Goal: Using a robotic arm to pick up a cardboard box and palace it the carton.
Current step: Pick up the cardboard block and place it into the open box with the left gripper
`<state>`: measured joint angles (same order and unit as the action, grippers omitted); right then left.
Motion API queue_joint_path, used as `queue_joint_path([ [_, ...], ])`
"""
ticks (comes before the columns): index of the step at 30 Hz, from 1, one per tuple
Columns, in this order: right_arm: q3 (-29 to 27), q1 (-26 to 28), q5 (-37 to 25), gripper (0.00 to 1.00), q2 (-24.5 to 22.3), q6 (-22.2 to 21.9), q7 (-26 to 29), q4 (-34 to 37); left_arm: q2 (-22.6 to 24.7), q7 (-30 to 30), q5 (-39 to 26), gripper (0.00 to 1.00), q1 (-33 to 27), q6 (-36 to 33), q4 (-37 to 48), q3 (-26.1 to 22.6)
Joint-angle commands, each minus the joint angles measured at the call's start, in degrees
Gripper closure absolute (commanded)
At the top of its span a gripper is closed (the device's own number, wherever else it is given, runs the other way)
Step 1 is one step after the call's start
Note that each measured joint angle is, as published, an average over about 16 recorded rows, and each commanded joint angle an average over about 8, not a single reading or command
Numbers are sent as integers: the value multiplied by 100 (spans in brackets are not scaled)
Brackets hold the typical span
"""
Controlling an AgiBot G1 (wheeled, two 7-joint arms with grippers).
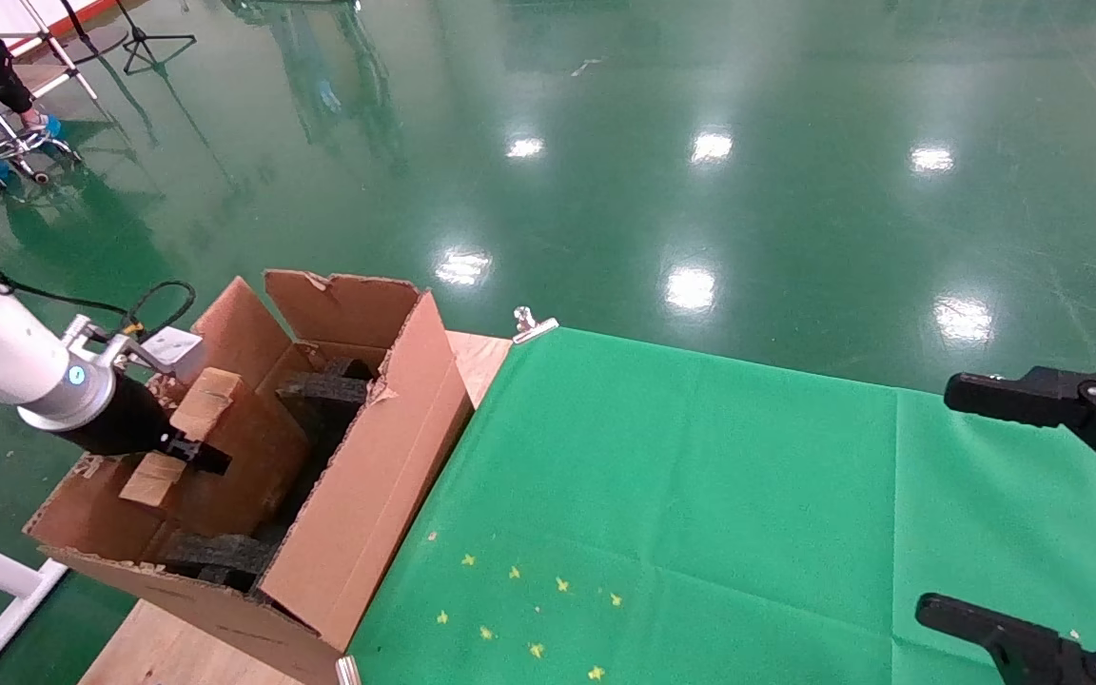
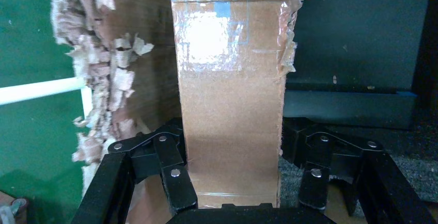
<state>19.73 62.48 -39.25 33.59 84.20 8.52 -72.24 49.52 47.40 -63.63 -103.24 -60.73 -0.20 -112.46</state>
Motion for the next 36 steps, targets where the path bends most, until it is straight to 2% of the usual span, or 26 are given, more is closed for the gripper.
queue_joint_path([
  [1, 0, 0, 0, 0, 0, 0, 0, 0, 18, 18, 14, 100, 56, 35, 0, 9],
  [10, 1, 0, 1, 0, 0, 0, 0, 0, 66, 158, 52, 100, 253, 159, 32, 36],
  [11, 1, 0, 1, 0, 0, 0, 0, 0, 71, 175, 56, 98, 268, 167, 34, 39],
  [12, 1, 0, 1, 0, 0, 0, 0, 0, 76, 190, 59, 89, 281, 172, 35, 41],
  [18, 1, -1, 1, 0, -1, -1, -1, 1, 98, 263, 68, 14, 330, 199, 43, 48],
  [19, 1, -1, 1, 0, -1, -1, -1, 1, 99, 269, 68, 4, 334, 202, 45, 49],
  [20, 1, -1, 1, 0, -1, -1, -1, 1, 100, 270, 68, 0, 334, 201, 45, 49],
  [36, 2, -1, 2, 0, -1, -2, -2, 2, 94, 229, 33, 0, 231, 223, 81, 24],
])
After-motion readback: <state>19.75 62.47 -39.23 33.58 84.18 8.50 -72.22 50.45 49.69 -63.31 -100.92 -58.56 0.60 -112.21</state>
